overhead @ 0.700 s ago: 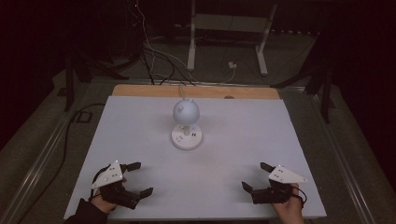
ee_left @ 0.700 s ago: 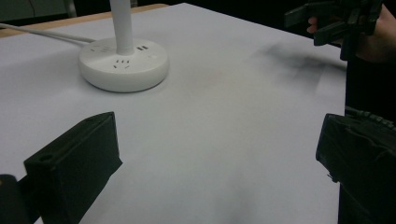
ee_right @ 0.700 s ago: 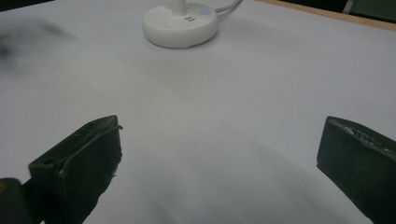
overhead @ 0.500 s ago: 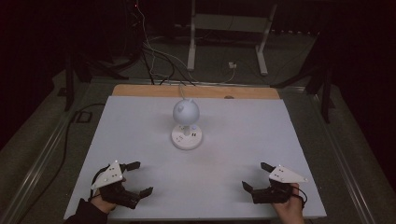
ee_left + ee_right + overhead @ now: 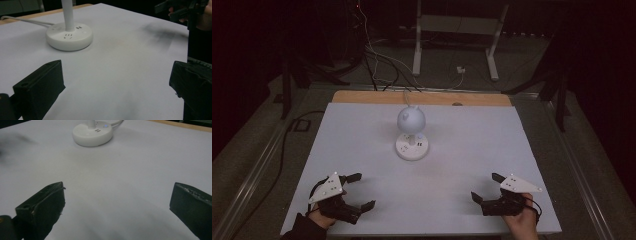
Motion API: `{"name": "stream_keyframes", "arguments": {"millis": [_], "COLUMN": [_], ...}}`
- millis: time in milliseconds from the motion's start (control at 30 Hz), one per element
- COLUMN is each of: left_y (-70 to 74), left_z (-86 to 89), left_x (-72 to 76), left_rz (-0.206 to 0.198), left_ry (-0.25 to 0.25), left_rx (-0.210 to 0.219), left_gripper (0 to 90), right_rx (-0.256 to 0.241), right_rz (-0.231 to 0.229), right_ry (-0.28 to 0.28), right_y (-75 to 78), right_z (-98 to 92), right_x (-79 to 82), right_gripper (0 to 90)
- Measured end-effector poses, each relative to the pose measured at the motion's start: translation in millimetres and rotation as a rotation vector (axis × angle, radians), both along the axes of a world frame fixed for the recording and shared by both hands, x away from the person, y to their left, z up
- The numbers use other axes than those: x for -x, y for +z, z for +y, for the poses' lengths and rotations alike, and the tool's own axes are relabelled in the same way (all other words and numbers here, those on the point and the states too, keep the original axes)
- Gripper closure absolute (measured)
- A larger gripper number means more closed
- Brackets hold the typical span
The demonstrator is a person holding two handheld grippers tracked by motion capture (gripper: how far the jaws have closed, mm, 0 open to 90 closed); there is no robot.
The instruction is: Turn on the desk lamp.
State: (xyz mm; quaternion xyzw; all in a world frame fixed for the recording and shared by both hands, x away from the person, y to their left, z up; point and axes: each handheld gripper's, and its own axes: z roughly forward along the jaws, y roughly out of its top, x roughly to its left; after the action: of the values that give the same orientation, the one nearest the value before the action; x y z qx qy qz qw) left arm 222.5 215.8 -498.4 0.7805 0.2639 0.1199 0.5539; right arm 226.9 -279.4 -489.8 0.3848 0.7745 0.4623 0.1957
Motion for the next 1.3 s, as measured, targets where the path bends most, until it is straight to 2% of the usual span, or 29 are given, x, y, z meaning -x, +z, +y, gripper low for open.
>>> {"name": "stream_keyframes", "arguments": {"millis": [233, 533, 967, 1300], "left_y": [0.3, 1.1, 1.5, 1.6], "left_z": [0.5, 1.5, 1.9, 1.1], "left_x": [0.2, 0.4, 0.0, 0.5], "left_rz": [0.006, 0.011, 0.016, 0.017], "left_ry": [0.002, 0.003, -0.001, -0.009], "left_rx": [0.011, 0.018, 0.024, 0.022], "left_gripper": [0.2, 0.2, 0.2, 0.2], "right_rx": [-0.005, -0.019, -0.026, -0.027], "right_rz": [0.025, 0.016, 0.033, 0.037], "right_ry": [0.022, 0.026, 0.069, 0.117], "right_y": [7.8, 20.2, 26.1, 26.6], "right_z": [4.8, 8.9, 23.3, 42.6], "right_x": [-4.8, -12.2, -24.6, -33.9], "right_gripper": [0.0, 0.0, 0.0, 0.0]}}
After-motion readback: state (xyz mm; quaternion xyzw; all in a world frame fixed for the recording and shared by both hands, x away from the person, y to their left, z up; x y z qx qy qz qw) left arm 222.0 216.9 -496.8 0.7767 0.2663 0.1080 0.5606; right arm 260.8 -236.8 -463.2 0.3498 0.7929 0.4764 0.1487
